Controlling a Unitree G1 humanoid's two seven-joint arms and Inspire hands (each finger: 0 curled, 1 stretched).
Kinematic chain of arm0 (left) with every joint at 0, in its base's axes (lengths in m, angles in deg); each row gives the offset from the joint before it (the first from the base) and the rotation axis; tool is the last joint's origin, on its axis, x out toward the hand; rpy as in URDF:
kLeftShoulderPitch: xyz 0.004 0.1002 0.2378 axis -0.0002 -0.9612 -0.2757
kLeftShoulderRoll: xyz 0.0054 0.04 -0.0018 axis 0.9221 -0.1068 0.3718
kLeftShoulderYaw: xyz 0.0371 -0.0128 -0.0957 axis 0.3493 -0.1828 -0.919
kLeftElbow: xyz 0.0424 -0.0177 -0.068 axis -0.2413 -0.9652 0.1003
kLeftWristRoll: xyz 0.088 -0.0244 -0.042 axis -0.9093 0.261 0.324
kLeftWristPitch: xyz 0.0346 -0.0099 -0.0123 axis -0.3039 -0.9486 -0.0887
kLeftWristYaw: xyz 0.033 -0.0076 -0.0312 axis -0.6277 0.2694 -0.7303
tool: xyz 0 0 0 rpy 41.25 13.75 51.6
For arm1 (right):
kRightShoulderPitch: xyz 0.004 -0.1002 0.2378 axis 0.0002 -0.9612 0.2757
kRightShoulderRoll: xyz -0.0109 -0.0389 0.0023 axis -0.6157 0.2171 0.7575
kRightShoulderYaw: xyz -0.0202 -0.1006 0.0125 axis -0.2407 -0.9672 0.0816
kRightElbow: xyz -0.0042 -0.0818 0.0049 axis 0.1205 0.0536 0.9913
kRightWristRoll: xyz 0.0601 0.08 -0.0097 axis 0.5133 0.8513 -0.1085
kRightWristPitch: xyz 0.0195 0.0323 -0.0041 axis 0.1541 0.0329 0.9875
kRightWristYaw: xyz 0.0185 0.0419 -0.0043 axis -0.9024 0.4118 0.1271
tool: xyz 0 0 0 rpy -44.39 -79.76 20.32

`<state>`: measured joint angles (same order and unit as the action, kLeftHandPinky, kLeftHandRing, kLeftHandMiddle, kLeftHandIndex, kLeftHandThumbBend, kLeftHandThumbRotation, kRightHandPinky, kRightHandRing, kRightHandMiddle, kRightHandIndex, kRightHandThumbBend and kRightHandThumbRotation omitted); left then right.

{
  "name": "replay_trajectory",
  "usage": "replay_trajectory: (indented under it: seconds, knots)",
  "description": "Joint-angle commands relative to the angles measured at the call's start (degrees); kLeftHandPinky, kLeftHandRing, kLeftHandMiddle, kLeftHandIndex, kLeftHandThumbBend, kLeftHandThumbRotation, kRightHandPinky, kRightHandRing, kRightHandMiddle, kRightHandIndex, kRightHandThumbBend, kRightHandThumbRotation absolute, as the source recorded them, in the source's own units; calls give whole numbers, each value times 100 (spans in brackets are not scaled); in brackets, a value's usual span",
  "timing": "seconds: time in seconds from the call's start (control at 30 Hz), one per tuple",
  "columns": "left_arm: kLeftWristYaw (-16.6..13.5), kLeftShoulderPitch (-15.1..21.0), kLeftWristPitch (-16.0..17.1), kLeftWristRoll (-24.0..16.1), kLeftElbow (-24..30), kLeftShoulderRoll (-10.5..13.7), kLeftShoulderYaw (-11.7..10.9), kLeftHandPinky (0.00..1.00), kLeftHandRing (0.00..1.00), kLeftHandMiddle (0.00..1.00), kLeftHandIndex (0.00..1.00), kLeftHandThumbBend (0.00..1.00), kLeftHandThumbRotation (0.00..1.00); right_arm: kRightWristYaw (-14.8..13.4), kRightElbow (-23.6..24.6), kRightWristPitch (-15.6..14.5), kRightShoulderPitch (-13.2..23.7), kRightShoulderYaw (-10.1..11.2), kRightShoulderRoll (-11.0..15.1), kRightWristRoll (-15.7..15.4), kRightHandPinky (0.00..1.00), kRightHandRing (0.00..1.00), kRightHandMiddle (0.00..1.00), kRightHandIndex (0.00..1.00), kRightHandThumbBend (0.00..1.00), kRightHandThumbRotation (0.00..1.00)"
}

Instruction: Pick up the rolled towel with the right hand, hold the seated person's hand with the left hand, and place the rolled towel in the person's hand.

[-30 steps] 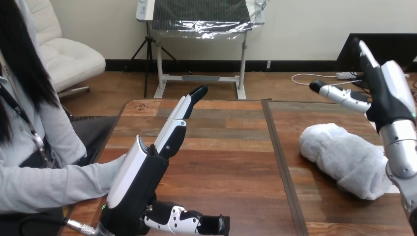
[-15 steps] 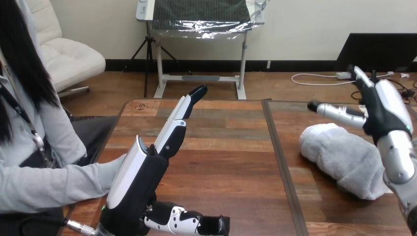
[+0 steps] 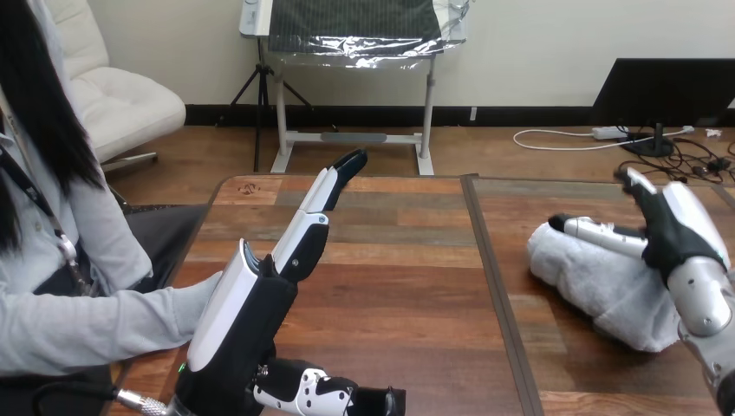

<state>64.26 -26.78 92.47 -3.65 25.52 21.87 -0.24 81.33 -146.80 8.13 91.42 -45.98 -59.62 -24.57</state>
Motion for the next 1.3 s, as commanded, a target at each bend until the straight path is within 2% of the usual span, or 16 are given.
replay_trajectory:
  seconds: [0.0, 0.17, 0.47, 0.67, 1.07, 1.27]
  knots:
    - [-51, 194, 76, 97, 179, -34, -38, 85, 99, 100, 100, 100, 67, 9, -21, -125, 508, -130, -136, 3, 75, 89, 92, 93, 100, 59]
    - [-37, 201, 65, 103, 196, -14, -37, 84, 100, 100, 100, 100, 67, 54, -94, -306, 478, -212, -172, -31, 74, 89, 92, 93, 100, 61]
    - [-37, 216, 98, 172, 183, -20, -8, 83, 100, 100, 100, 100, 67, 54, -157, -411, 348, -363, -223, -98, 71, 87, 89, 92, 100, 60]
    - [-17, 199, 79, 209, 205, -12, 6, 83, 100, 100, 100, 100, 67, 156, -196, -525, 288, -490, -249, -160, 74, 89, 90, 93, 100, 63]
    - [29, 179, 97, 292, 222, 34, 23, 80, 99, 100, 100, 100, 67, 160, -241, -625, 147, -598, -361, -175, 75, 87, 90, 92, 100, 61]
    - [56, 170, 112, 307, 233, 54, 16, 82, 100, 100, 100, 100, 67, 202, -259, -675, 93, -625, -416, -142, 69, 84, 88, 92, 100, 60]
